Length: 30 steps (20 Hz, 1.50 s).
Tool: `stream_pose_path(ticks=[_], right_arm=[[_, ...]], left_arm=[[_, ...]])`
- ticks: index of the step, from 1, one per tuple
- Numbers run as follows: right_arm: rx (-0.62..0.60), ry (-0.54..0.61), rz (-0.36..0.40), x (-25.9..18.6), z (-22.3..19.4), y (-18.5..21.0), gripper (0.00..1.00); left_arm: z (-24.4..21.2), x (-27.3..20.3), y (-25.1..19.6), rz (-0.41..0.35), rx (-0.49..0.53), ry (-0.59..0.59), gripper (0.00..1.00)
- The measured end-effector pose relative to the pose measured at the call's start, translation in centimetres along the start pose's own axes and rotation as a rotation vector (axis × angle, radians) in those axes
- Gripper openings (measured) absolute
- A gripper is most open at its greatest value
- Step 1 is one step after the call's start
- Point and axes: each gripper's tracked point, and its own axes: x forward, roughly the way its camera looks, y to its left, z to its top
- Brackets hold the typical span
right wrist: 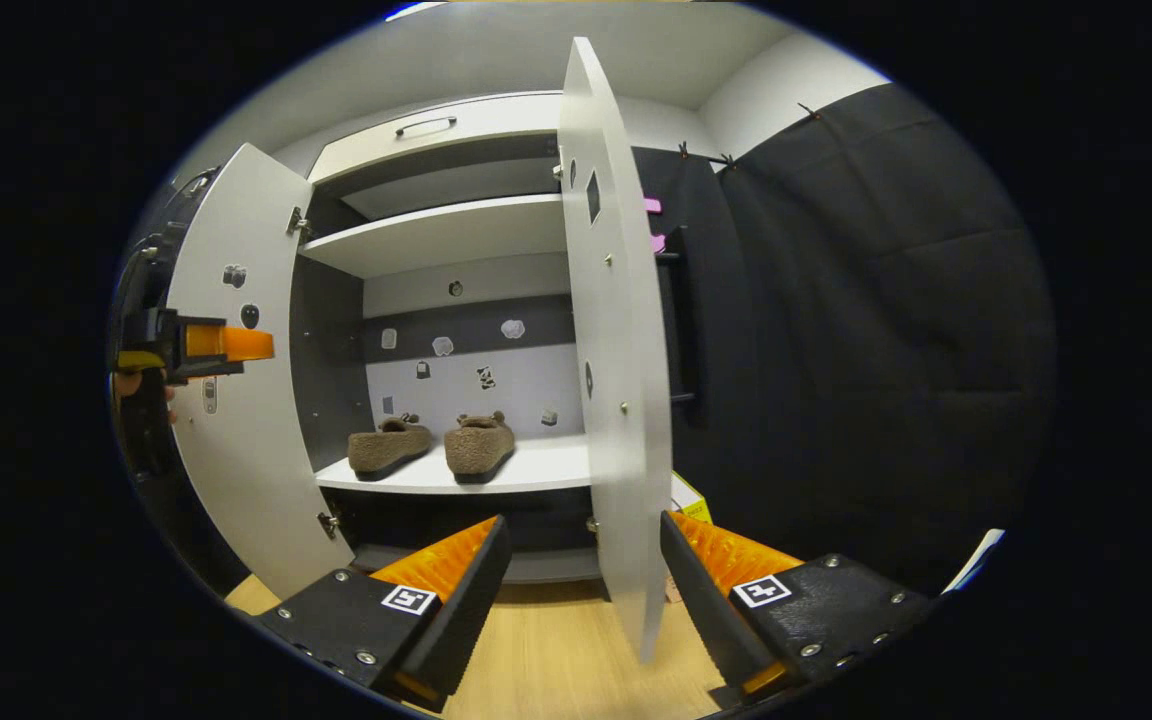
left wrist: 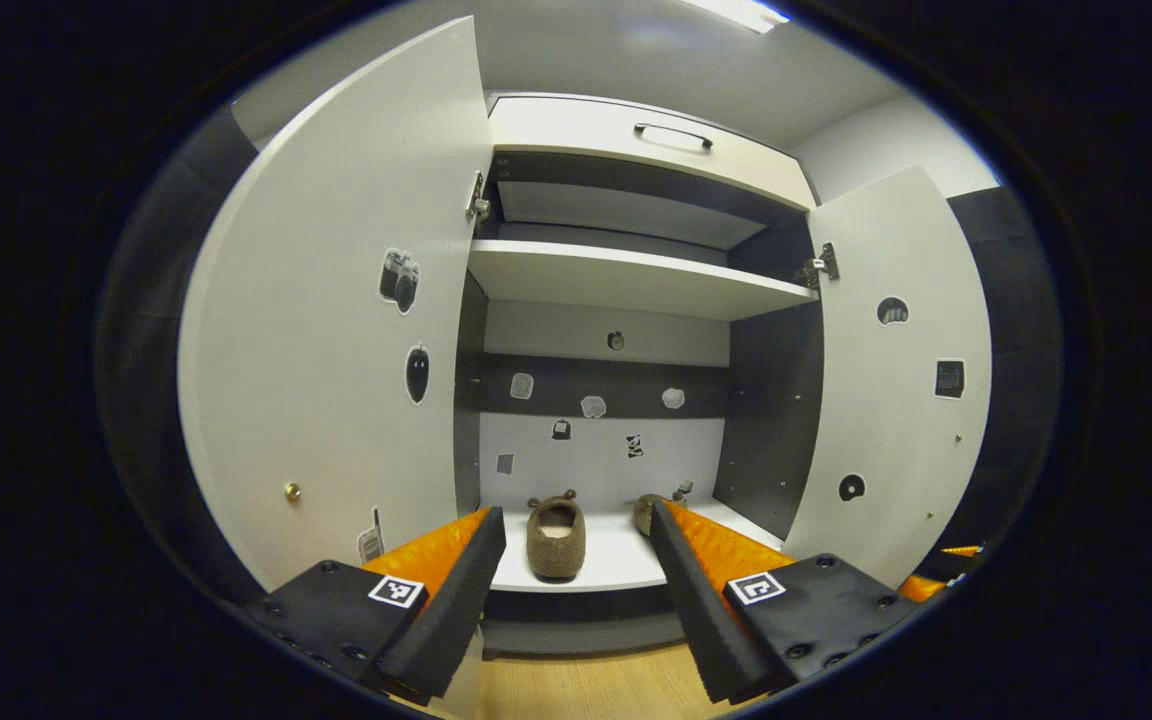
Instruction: Grab one shoe with the right hand and put it into the shoe cabinet, grab the other shoe with the left hand and put it into the shoe cabinet; then close the right door with the right hand and the left door with the left hand.
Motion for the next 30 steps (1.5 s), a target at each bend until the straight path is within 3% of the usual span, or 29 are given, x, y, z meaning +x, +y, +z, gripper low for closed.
stream_pose_path(ticks=[5, 12, 23, 26, 30], right_arm=[[-0.029, 0.004, -0.059, 0.4, 0.0, -5.1, 0.92], [-0.014, 0.016, -0.124, 3.4, -1.2, -10.6, 0.92], [0.043, 0.031, -0.073, 5.1, -1.2, -9.4, 0.91], [0.0, 0.03, -0.074, 4.9, -1.0, -8.6, 0.9], [0.009, 0.039, -0.015, 4.8, -1.3, -5.7, 0.9]], left_arm=[[-2.3, -5.9, 0.0, 0.003, -0.021, 0.012, 0.95], [-3.5, -12.7, 4.5, 0.116, 0.011, -0.007, 0.94], [-7.1, -20.3, 14.8, 0.37, 0.004, 0.049, 0.94], [-7.6, -20.9, 16.8, 0.396, -0.008, 0.063, 0.95], [-8.1, -20.9, 18.3, 0.4, -0.027, 0.07, 0.94]])
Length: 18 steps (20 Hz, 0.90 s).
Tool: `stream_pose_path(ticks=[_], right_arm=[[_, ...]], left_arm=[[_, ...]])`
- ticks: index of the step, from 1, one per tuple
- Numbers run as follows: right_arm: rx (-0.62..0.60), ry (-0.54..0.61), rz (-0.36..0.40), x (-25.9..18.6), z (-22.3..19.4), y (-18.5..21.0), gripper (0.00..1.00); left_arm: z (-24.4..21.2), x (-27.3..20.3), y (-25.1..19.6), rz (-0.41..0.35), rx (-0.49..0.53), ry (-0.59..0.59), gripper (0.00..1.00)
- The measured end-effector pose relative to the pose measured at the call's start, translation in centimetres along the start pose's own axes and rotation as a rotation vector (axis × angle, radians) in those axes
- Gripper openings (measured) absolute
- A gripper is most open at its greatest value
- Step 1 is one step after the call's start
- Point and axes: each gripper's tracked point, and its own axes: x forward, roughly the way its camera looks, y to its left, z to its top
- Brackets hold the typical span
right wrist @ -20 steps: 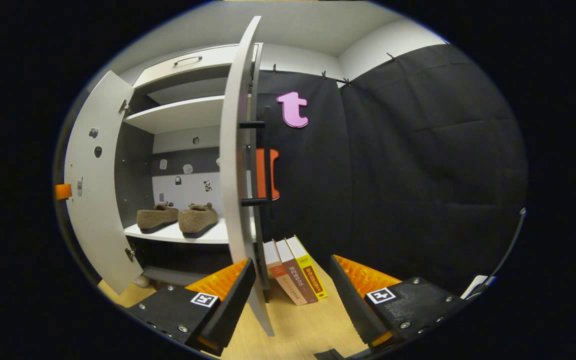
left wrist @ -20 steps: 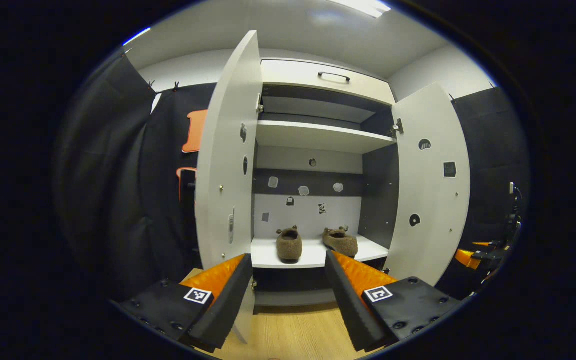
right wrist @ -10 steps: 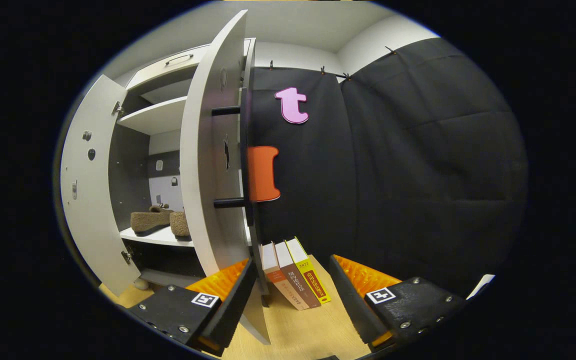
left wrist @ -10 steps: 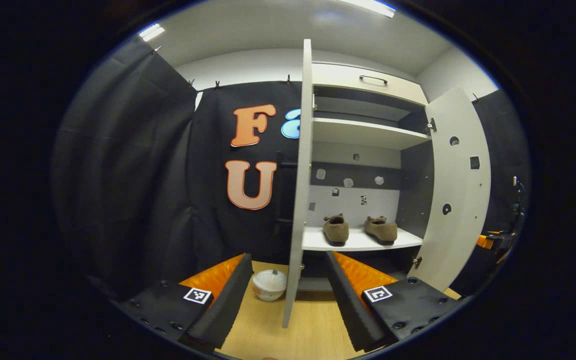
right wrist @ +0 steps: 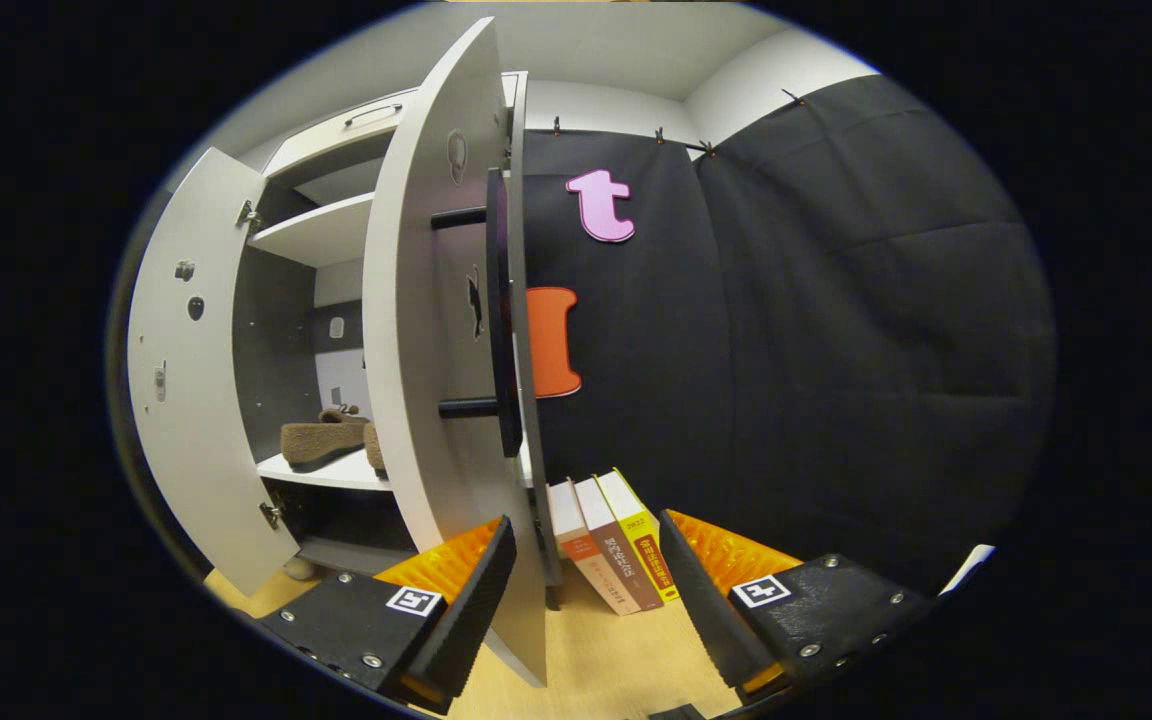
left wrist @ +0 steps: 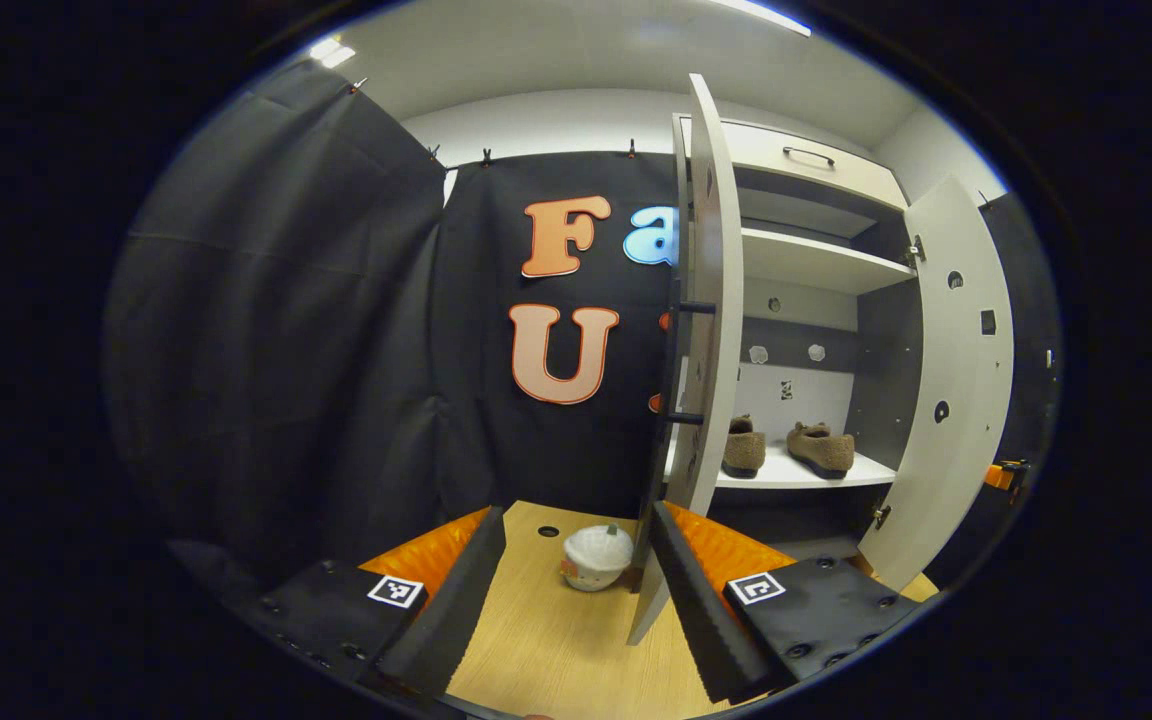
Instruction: Grab one shoe with the right hand and put it into the shoe cabinet, grab the other shoe with the left hand and put it into the shoe cabinet; then close the right door with the right hand and the left door with the left hand.
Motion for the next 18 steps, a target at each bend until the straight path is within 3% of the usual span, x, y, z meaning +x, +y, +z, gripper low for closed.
stream_pose_path(ticks=[15, 16, 17, 18], right_arm=[[-0.042, 0.012, 0.167, 3.0, -0.5, 11.0, 0.9], [-0.045, 0.019, 0.18, 3.3, -0.6, 11.8, 0.82], [-0.048, 0.023, 0.195, 3.7, -0.6, 12.6, 0.9], [-0.054, 0.027, 0.212, 4.1, -0.7, 13.5, 0.82]], left_arm=[[-0.1, 1.3, 2.2, 0.008, -0.026, -0.006, 0.95], [-0.3, 1.4, 2.2, 0.008, -0.026, -0.001, 0.94], [-0.5, 1.6, 2.2, 0.007, -0.028, 0.003, 0.94], [-0.7, 1.7, 2.2, 0.006, -0.032, 0.006, 0.95]])
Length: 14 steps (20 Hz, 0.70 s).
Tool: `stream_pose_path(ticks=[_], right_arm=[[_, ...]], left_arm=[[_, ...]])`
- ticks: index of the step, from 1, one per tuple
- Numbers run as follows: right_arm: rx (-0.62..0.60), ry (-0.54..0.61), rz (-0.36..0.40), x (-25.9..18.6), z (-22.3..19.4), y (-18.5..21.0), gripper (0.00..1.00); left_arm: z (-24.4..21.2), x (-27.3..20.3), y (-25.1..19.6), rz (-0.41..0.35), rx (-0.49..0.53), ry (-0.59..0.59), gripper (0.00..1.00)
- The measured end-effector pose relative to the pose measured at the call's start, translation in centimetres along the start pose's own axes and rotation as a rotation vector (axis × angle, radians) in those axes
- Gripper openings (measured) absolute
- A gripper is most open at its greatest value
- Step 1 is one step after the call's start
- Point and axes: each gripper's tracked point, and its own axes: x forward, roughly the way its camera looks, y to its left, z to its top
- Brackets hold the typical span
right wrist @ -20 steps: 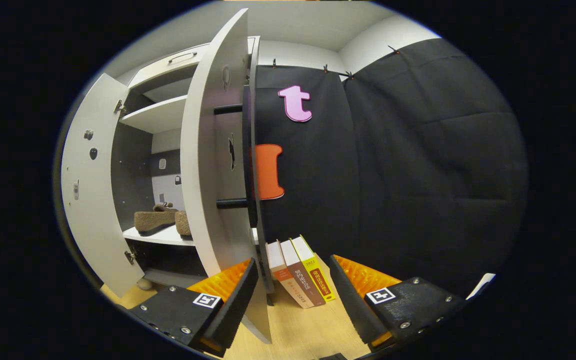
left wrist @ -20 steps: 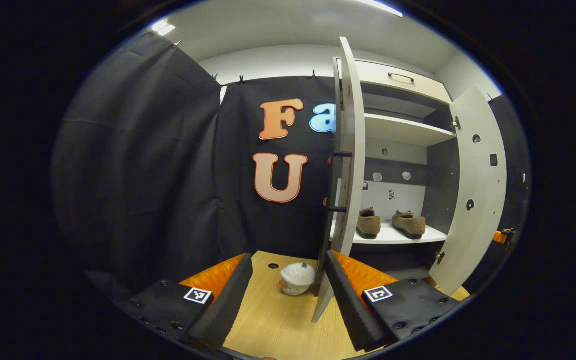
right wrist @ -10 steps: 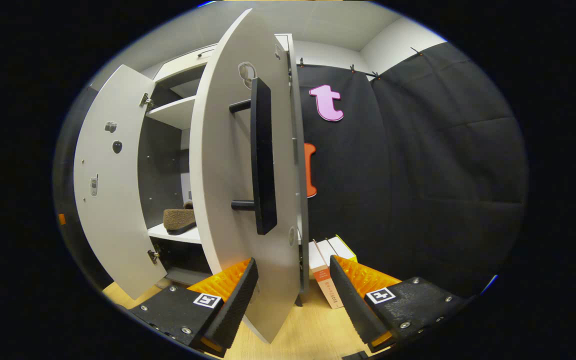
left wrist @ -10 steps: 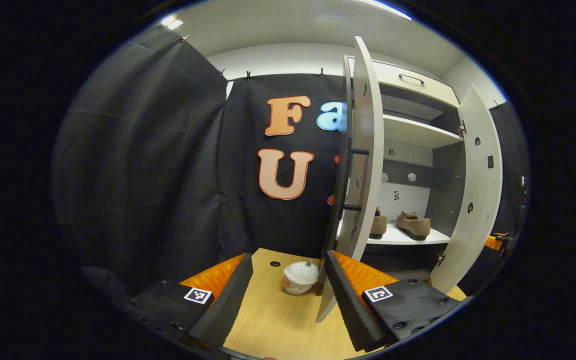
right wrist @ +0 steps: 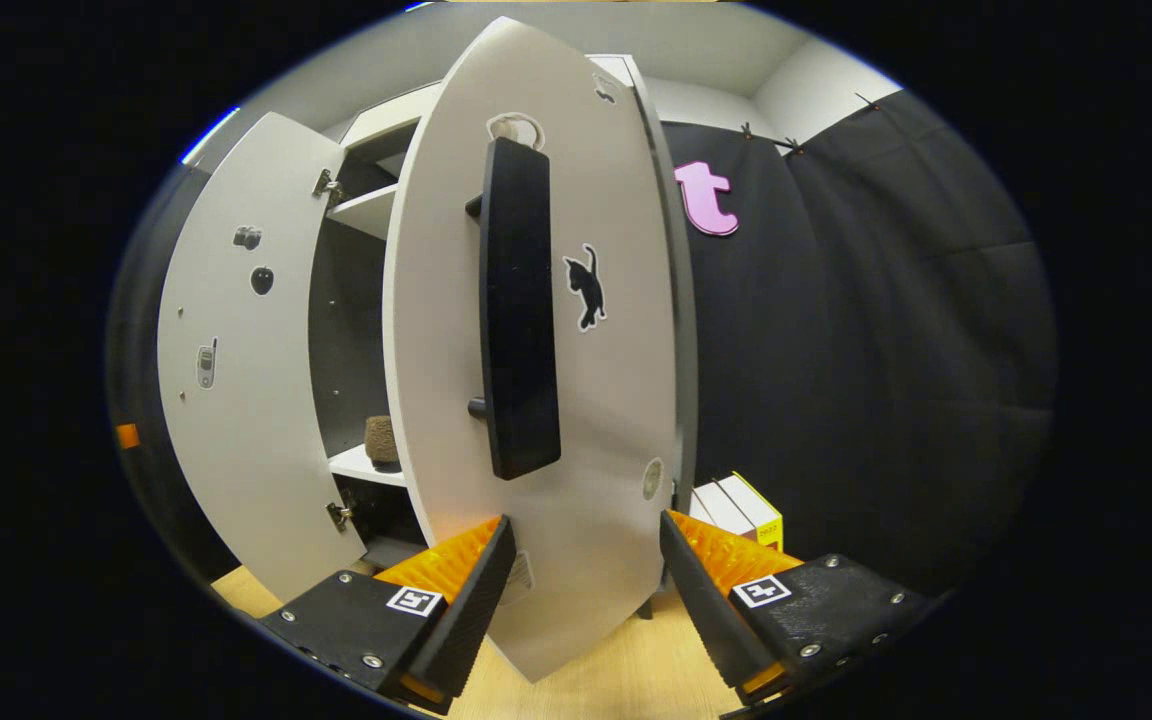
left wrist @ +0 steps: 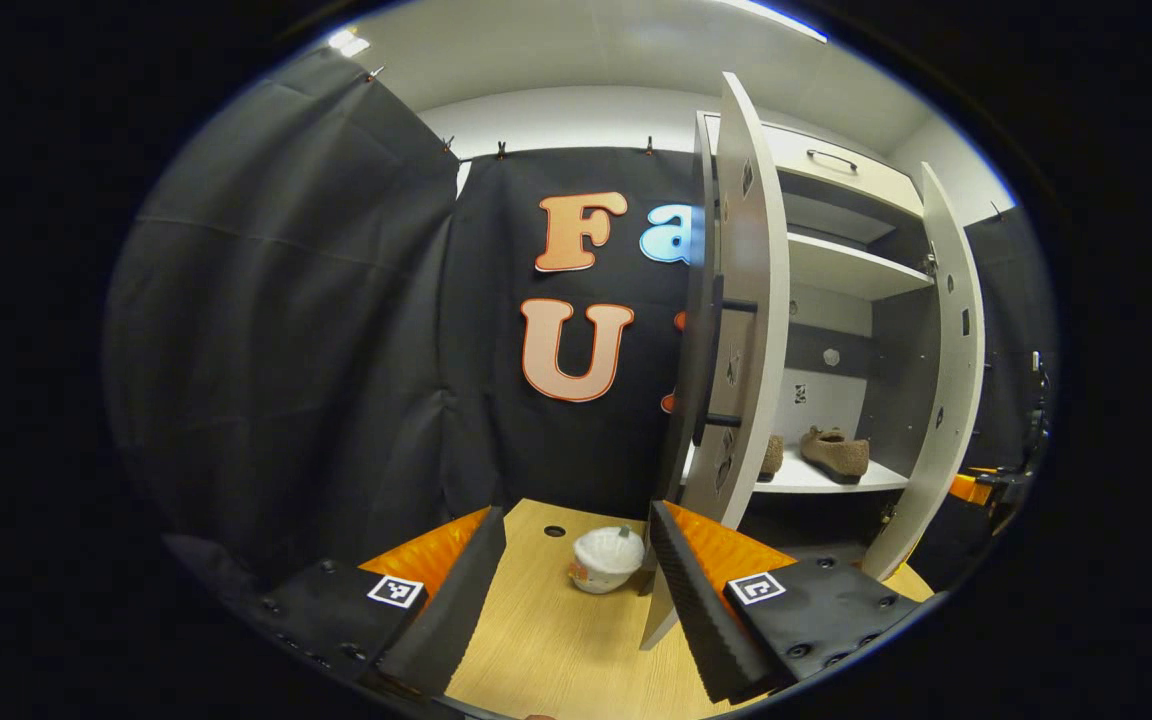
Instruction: Grab one shoe with the right hand and put it into the shoe cabinet, grab the other shoe with the left hand and put it into the shoe cabinet; then close the right door with the right hand and the left door with the left hand.
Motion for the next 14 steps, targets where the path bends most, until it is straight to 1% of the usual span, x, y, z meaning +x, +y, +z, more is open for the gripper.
stream_pose_path(ticks=[1, 5, 6, 8, 9, 14], right_arm=[[-0.009, 0.004, 0.01, 0.7, 0.0, 0.7, 0.91], [-0.029, -0.019, 0.014, 1.7, 1.0, 2.0, 0.92], [-0.029, -0.026, 0.016, 1.7, 1.2, 2.1, 0.99], [-0.028, -0.034, 0.017, 1.5, 1.6, 2.2, 0.98], [-0.026, -0.037, 0.014, 1.4, 1.6, 2.2, 0.85], [-0.012, -0.047, -0.002, 0.6, 1.8, 1.2, 0.86]], left_arm=[[-0.2, 0.2, 0.0, -0.003, -0.005, 0.002, 0.95], [-0.3, 1.2, 0.0, -0.012, 0.002, -0.003, 0.95], [-0.2, 1.6, -0.1, -0.017, 0.01, -0.01, 0.95], [-0.5, 2.9, -0.3, -0.025, 0.026, -0.015, 0.95], [-0.5, 3.7, -0.4, -0.031, 0.031, -0.017, 0.95], [-2.3, 7.4, -2.0, -0.081, 0.041, -0.004, 0.95]])
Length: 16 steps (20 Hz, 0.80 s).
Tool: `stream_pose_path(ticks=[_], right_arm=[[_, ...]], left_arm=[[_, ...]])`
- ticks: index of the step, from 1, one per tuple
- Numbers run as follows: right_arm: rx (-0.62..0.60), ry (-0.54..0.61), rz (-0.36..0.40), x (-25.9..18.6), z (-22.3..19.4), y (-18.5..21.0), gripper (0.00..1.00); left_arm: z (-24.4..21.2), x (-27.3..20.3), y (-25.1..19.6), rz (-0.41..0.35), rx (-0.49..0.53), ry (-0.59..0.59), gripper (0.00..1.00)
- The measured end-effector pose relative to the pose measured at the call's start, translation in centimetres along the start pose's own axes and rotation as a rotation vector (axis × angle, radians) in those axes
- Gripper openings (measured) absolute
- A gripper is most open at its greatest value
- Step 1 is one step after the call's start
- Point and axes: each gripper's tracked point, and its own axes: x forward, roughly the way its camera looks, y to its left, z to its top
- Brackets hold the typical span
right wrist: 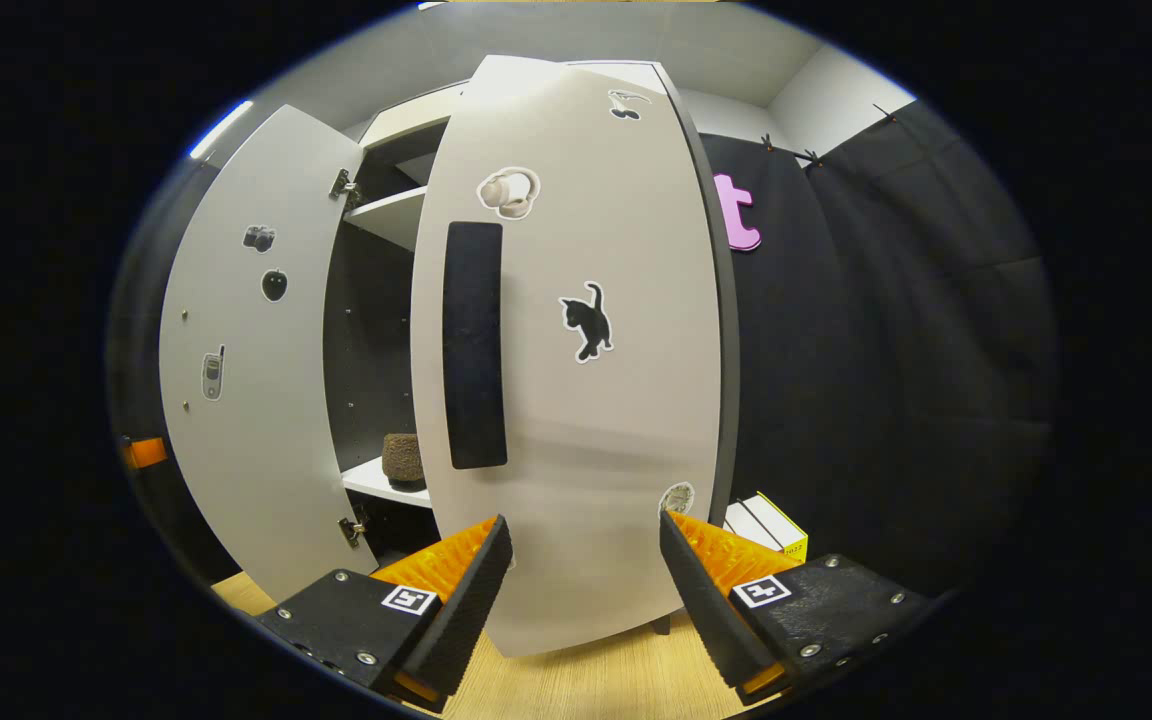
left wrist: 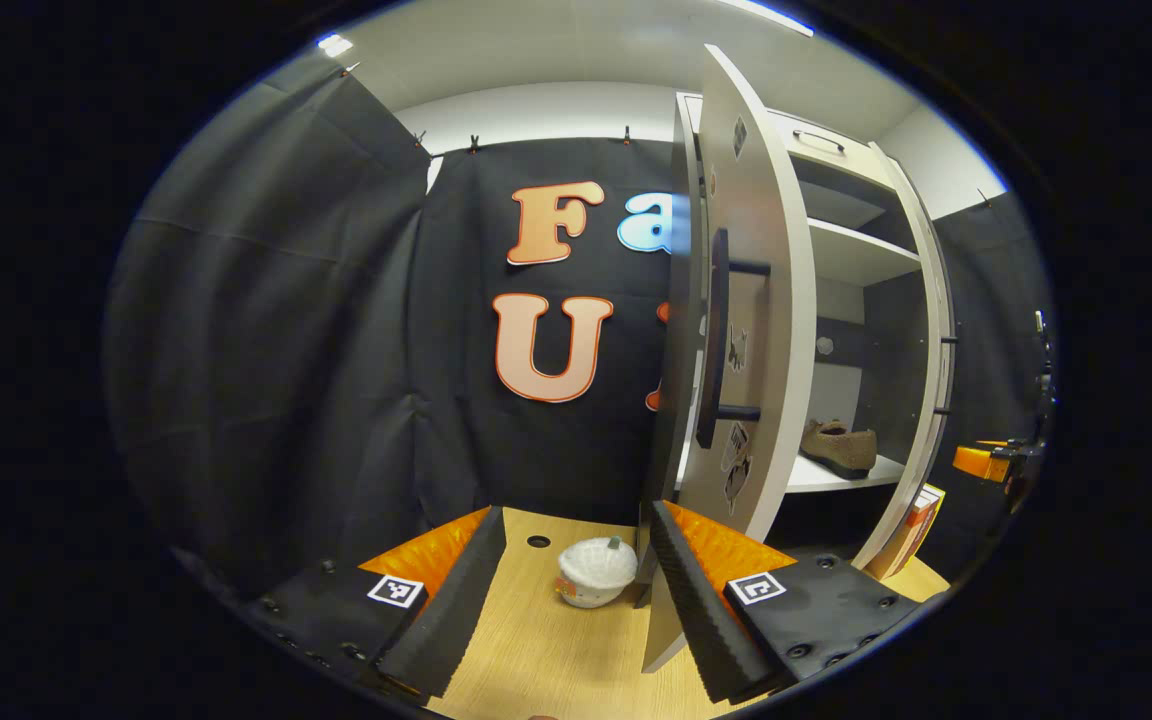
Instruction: Grab one shoe with the right hand and put it into the shoe cabinet, grab the other shoe with the left hand and put it into the shoe cabinet; then close the right door with the right hand and the left door with the left hand.
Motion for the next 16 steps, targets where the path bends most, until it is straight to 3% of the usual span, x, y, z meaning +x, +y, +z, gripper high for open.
stream_pose_path(ticks=[12, 16], right_arm=[[0.01, -0.005, -0.027, -1.0, 0.0, -1.4, 0.86], [0.031, -0.01, -0.036, -1.4, 0.3, -1.6, 0.92]], left_arm=[[-2.2, 3.3, -3.5, -0.044, 0.007, 0.04, 0.93], [-2.5, 3.3, -6.8, -0.118, -0.009, 0.044, 0.93]])
